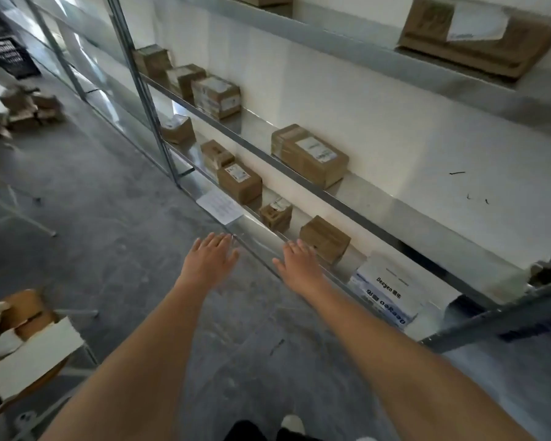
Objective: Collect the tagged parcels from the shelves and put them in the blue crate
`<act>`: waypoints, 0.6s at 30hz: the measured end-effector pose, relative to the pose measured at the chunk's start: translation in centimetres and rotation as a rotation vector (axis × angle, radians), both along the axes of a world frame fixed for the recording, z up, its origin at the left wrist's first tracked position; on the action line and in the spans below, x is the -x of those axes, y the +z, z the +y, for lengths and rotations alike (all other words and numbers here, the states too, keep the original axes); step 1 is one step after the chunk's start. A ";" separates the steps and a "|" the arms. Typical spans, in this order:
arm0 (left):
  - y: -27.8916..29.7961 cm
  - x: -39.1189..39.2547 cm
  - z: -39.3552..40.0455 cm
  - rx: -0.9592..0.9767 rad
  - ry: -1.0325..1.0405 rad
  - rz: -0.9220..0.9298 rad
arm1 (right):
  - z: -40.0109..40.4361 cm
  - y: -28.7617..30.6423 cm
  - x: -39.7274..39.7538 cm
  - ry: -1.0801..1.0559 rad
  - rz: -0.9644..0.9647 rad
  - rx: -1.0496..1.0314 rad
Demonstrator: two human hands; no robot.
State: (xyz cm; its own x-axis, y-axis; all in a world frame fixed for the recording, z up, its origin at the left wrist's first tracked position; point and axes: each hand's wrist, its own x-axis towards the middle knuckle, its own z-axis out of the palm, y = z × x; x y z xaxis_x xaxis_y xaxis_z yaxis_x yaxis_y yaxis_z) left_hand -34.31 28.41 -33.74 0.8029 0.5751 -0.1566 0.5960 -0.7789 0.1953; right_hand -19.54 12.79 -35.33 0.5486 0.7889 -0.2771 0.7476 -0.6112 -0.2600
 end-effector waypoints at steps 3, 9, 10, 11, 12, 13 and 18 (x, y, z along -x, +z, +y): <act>0.1 -1.1 4.5 -0.008 0.040 -0.008 | 4.7 0.1 -1.3 0.023 0.025 0.010; -0.1 -2.2 15.5 -0.012 0.033 0.042 | 15.4 -0.9 -2.8 0.039 0.044 0.053; 0.0 -2.4 17.6 -0.015 0.027 0.046 | 17.4 -1.0 -3.0 0.032 0.034 0.054; 0.2 -2.6 19.8 -0.014 0.018 0.053 | 19.3 -1.0 -3.2 0.019 0.028 0.056; 0.4 -2.7 21.9 -0.009 0.006 0.063 | 21.0 -0.9 -3.3 0.003 0.026 0.060; 0.6 -2.8 24.0 -0.007 -0.006 0.067 | 22.8 -0.8 -3.4 -0.014 0.027 0.064; 1.1 -3.9 34.0 -0.013 -0.036 0.061 | 31.4 -1.2 -3.9 -0.061 0.034 0.094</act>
State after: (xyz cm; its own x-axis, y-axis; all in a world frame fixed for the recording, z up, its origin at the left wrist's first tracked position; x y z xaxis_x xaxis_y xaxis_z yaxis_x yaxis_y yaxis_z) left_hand -30.41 62.44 -32.67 0.8125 0.5481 -0.1986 0.5777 -0.8025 0.1490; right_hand -15.61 44.22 -36.51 0.5836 0.7243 -0.3673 0.7001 -0.6779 -0.2244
